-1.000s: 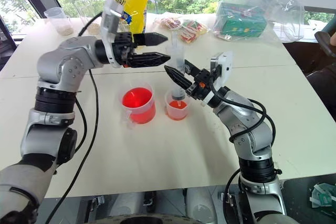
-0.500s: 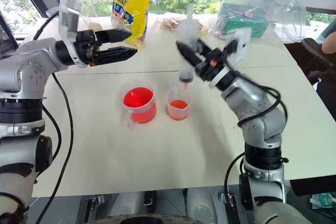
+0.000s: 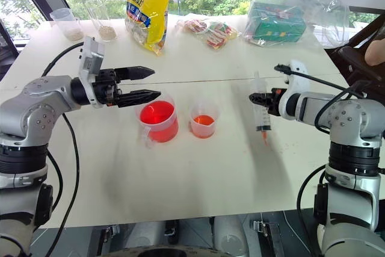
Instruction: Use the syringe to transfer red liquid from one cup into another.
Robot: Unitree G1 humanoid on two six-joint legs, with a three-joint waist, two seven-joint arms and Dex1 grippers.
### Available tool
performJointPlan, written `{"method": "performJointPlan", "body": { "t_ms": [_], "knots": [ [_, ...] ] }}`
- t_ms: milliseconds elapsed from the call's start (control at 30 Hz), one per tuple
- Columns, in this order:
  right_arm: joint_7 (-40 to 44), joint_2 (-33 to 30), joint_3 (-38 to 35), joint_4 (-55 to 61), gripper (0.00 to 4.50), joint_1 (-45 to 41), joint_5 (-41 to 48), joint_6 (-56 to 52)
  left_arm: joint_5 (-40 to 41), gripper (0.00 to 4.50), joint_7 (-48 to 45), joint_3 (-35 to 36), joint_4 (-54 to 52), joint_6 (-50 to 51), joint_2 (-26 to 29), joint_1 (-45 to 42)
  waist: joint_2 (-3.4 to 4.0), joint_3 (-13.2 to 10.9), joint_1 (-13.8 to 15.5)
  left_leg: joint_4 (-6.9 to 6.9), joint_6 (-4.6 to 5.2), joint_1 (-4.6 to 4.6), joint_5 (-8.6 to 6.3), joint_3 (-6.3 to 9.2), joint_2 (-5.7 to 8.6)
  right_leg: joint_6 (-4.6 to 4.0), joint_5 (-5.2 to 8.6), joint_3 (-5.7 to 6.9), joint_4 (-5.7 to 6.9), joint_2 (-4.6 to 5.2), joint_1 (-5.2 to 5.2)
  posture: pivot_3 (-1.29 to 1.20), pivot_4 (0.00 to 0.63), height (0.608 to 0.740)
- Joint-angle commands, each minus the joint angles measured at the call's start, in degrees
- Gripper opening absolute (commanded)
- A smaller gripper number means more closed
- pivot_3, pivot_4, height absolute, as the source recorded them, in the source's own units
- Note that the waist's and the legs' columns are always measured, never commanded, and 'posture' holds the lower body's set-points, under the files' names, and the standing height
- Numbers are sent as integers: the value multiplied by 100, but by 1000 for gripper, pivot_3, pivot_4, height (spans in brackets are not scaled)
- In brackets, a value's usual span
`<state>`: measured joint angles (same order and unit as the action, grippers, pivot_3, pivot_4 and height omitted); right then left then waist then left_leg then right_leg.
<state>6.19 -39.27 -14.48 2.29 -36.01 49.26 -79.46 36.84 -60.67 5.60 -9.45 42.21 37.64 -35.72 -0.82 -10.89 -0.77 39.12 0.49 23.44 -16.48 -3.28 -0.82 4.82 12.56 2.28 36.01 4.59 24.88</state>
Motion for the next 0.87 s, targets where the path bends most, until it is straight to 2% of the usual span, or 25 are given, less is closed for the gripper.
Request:
{"method": "performJointPlan", "body": {
  "t_ms": [33, 100, 233, 300, 500, 733, 867],
  "knots": [
    [170, 25, 27, -19, 1382, 26, -301, 172, 106, 4122, 95, 118, -328, -77, 69, 78, 0, 0, 6, 1, 0, -1, 0, 0, 0, 0, 0, 0, 0, -1, -1, 0, 150, 740],
    [289, 29, 126, -81, 1382, 87, -460, 238, 133, 4122, 151, 123, -434, -44, 95, 142, 0, 0, 7, 1, 0, -1, 0, 0, 0, 0, 0, 0, 0, -1, -1, 0, 150, 740],
    [526, 114, 163, -203, 3224, 111, -614, 267, 223, 4173, 274, 143, -623, 48, 123, 249, 0, 0, 8, 1, 0, 0, 0, 0, 0, 1, 0, 0, -1, -2, -1, 0, 150, 740],
    [611, 121, 172, -219, 4365, 54, -681, 251, 272, 4173, 325, 143, -643, 78, 135, 248, 0, 0, 9, 1, 0, 1, 0, 0, 0, 1, 0, 0, -1, -2, -1, 0, 150, 740],
    [1221, -297, 196, 471, 4450, 13, -628, 246, 348, 4173, 356, 173, -652, 147, 256, 264, 2, -1, 12, 2, 0, 1, 0, 1, 1, 2, 1, 1, -2, -2, 0, 0, 150, 740],
    [2521, -1141, -593, 2135, 4450, 277, 540, 95, 547, 4173, 413, 255, -802, 300, 459, 349, 0, -2, 19, 0, 0, 1, -1, 7, -1, 4, 2, 4, -5, -4, -2, 0, 150, 740],
    [3001, -1584, -933, 2556, 4450, 555, 966, 151, 691, 4173, 536, 280, -881, 443, 488, 360, -3, -3, 27, 1, 0, -1, -1, 9, -1, 4, 3, 5, -14, -3, -9, 0, 150, 740]
  ]
}}
